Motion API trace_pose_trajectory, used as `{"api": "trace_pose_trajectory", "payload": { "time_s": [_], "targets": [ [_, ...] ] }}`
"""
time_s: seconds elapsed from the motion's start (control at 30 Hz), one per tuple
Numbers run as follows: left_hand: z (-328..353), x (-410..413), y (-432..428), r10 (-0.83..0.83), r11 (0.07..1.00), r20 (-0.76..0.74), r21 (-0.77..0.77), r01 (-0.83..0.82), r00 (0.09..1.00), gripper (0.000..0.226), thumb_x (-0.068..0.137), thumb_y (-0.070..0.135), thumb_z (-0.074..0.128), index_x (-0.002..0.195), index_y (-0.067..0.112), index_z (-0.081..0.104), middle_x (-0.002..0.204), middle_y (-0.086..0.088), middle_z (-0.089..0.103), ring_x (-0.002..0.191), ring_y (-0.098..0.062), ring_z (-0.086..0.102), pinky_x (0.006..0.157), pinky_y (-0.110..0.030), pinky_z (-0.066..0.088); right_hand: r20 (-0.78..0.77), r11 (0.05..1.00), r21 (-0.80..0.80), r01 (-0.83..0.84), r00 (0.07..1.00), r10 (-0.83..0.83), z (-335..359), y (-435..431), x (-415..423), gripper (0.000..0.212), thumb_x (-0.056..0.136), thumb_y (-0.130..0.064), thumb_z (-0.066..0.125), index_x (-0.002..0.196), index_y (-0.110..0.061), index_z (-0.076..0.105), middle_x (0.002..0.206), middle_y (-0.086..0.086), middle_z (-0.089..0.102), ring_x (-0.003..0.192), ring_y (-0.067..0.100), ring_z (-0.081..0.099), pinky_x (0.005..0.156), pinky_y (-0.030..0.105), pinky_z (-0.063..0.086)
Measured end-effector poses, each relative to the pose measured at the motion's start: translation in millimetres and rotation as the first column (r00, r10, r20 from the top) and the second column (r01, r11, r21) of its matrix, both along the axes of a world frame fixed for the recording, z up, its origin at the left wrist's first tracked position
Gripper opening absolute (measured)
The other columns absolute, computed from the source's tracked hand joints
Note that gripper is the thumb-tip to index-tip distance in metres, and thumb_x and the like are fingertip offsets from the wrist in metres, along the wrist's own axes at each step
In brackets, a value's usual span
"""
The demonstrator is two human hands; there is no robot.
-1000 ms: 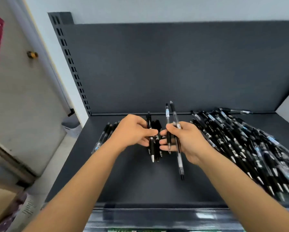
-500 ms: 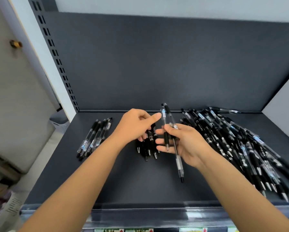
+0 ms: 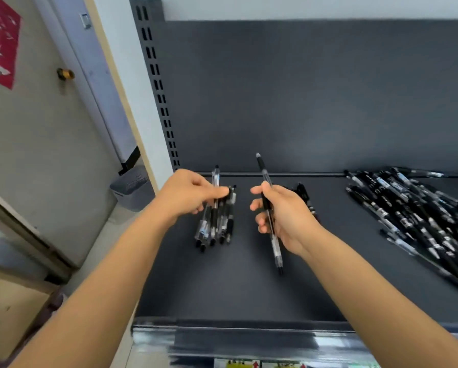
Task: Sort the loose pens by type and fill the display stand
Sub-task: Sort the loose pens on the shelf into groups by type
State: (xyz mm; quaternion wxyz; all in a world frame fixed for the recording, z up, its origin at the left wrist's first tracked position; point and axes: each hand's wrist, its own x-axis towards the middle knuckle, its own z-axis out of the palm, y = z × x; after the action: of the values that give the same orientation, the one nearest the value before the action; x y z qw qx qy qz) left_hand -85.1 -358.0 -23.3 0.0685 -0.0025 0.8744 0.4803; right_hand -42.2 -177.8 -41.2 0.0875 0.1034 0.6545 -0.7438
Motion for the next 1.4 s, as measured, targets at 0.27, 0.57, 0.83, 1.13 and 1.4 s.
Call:
{"api": "trace_pose_trajectory", "payload": {
  "time_s": [0.27,0.57,0.83,1.13,1.4],
  "targets": [
    [-41.9,-21.9,-30.4,-0.08,0.947,-0.062,-0.315,0.056,0.995,0.04,0.069,0.052,0.08,0.085,0.021,0.059,0.074,0.005,0.067,0.069,-0.013,0.064,0.065,-0.029,0.049,-0.013,0.975,0.062,0.214,0.977,-0.213,-15.7,-38.4,-20.2,0.016,0.101,-0.01,0.043,0.091,-0.013,0.056,0.103,0.009,0.061,0.082,0.019,0.06,0.077,0.029,0.055],
    [-45.9,-17.9,-34.6,-0.148,0.928,-0.078,-0.355,0.111,0.986,0.045,0.082,0.056,0.064,0.103,0.018,0.053,0.065,0.001,0.068,0.055,-0.011,0.066,0.065,-0.029,0.056,-0.048,0.957,0.122,0.261,0.965,-0.257,-24.6,-46.0,-19.5,0.013,0.101,-0.017,0.045,0.093,-0.018,0.054,0.095,-0.001,0.058,0.086,0.008,0.057,0.084,0.026,0.049],
    [-35.5,-15.3,-27.3,-0.155,0.874,-0.207,-0.484,0.037,0.966,0.054,0.082,0.065,0.057,0.111,0.02,0.054,0.077,0.007,0.065,0.079,-0.013,0.062,0.073,-0.034,0.053,-0.121,0.336,0.936,0.107,0.992,0.023,-31.1,-33.3,-4.9,0.028,0.096,-0.024,0.05,0.113,-0.002,0.052,0.106,0.01,0.059,0.096,0.025,0.057,0.07,0.026,0.037],
    [7.4,4.0,34.3,-0.318,0.854,-0.438,-0.518,0.053,0.841,0.046,0.086,0.057,0.056,0.113,0.02,0.057,0.096,0.007,0.064,0.093,-0.016,0.058,0.069,-0.032,0.049,-0.23,0.278,0.944,0.179,0.959,0.166,3.4,3.0,26.7,0.033,0.092,-0.017,0.046,0.123,-0.018,0.057,0.111,-0.003,0.063,0.102,0.016,0.056,0.084,0.028,0.045],
    [35.3,41.3,165.0,-0.485,0.807,-0.484,-0.569,0.16,0.728,0.054,0.081,0.066,0.055,0.115,0.025,0.056,0.108,0.011,0.061,0.105,-0.013,0.054,0.077,-0.03,0.047,-0.305,0.203,0.935,0.289,0.951,0.048,24.5,148.1,77.4,0.033,0.092,-0.024,0.056,0.124,-0.016,0.056,0.121,0.001,0.057,0.115,0.019,0.053,0.094,0.026,0.039]
  ]
}}
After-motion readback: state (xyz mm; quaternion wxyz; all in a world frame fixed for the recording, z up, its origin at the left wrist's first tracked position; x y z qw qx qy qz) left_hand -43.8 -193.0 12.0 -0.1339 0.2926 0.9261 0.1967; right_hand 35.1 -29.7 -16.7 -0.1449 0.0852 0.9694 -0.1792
